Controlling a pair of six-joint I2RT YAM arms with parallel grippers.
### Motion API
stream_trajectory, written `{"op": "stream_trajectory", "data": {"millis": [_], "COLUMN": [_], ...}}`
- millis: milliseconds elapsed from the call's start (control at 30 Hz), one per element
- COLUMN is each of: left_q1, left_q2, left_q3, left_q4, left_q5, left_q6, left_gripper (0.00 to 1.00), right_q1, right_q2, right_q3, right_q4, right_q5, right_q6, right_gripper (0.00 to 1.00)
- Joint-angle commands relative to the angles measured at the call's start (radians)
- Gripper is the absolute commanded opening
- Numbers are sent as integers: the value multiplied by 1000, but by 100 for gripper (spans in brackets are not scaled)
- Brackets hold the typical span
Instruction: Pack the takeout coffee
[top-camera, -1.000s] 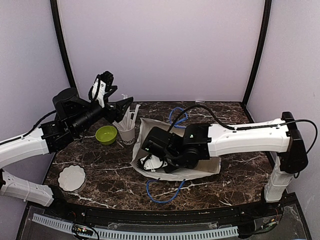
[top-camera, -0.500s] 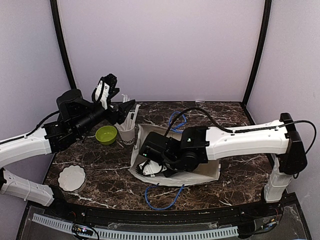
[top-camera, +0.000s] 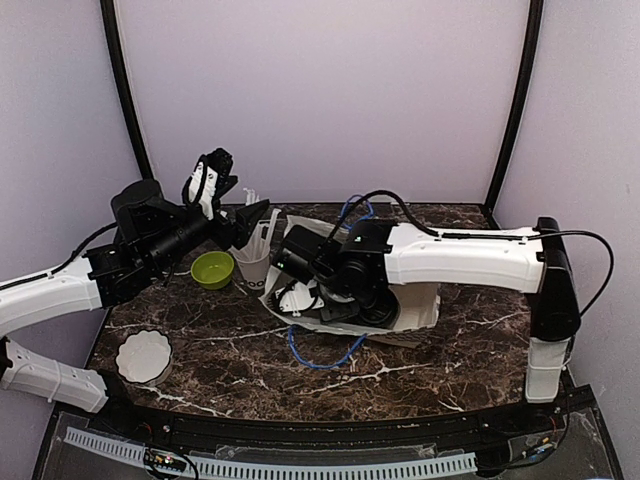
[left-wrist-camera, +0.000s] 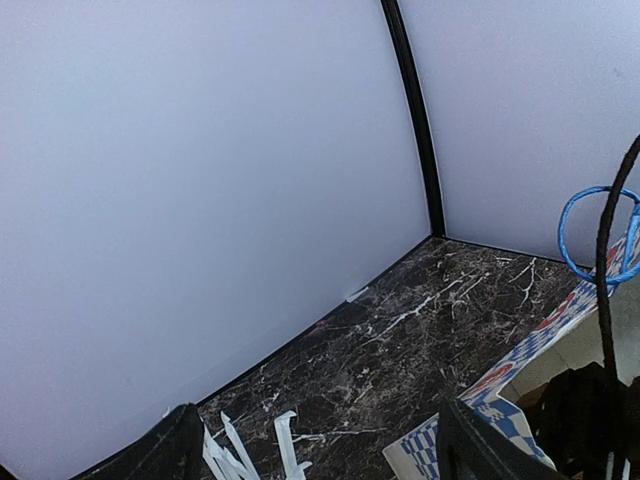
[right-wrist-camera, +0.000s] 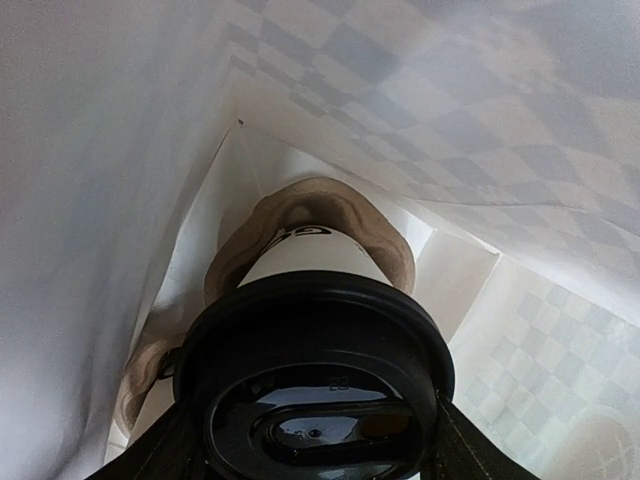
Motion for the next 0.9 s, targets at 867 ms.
{"op": "stream_trajectory", "data": {"millis": [867], "left_q1": [0], "left_q2": [-20], "left_q3": [-14], "left_q4": [28], "left_q5": [9], "left_q6": [10], "left_gripper": [82], "right_q1": [-295], "right_q2": [211], "right_q3": [356], "right_q4": [-391], "right_q5": [-550], "right_q6": [128], "right_gripper": [46]}}
